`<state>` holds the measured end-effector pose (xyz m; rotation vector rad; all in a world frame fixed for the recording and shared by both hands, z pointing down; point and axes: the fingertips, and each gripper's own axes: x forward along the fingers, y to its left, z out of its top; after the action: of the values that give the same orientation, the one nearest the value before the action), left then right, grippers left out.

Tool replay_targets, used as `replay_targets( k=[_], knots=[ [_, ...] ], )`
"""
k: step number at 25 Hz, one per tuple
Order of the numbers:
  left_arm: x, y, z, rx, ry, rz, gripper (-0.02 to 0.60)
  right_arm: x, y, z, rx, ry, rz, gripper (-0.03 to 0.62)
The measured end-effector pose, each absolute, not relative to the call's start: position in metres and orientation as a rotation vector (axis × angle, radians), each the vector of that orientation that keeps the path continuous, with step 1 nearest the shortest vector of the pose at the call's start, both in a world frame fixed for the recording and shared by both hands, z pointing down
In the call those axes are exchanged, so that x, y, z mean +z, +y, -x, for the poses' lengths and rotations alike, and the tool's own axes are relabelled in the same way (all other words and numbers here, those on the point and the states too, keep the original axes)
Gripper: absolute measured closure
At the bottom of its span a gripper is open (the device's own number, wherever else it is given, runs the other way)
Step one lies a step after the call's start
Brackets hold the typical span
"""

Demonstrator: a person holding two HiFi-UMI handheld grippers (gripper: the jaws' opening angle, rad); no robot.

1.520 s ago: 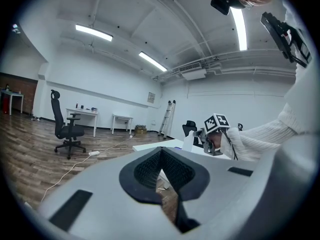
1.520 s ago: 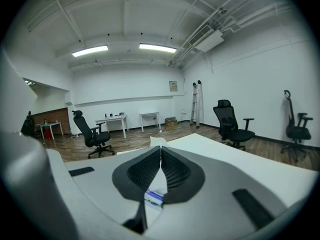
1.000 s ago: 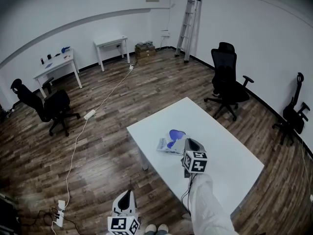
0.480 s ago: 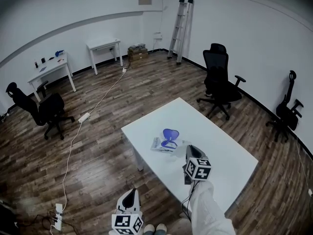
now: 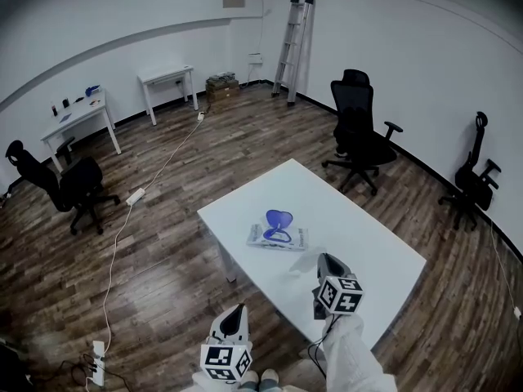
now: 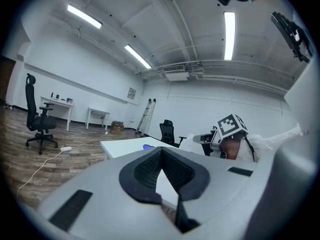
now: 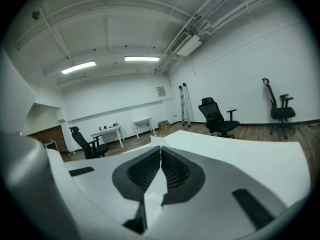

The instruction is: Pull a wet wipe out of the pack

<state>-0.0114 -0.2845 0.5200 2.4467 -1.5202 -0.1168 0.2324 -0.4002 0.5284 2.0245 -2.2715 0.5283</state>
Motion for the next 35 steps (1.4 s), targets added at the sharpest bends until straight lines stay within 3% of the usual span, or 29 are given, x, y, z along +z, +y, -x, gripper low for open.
replay_targets(
  k=[13, 35],
  knots=[
    [0.511, -0.308, -0.031, -0.136, -1.419, -2.525, 0.581, 0.536, -0.331, -0.233, 0.531, -2.260, -2.043, 0.580],
    [0.501, -0.301, -0.032, -0.131, -1.407, -2.545, 0.581, 0.543, -0.280, -0.215, 0.531, -2.254, -2.103, 0.580]
  ],
)
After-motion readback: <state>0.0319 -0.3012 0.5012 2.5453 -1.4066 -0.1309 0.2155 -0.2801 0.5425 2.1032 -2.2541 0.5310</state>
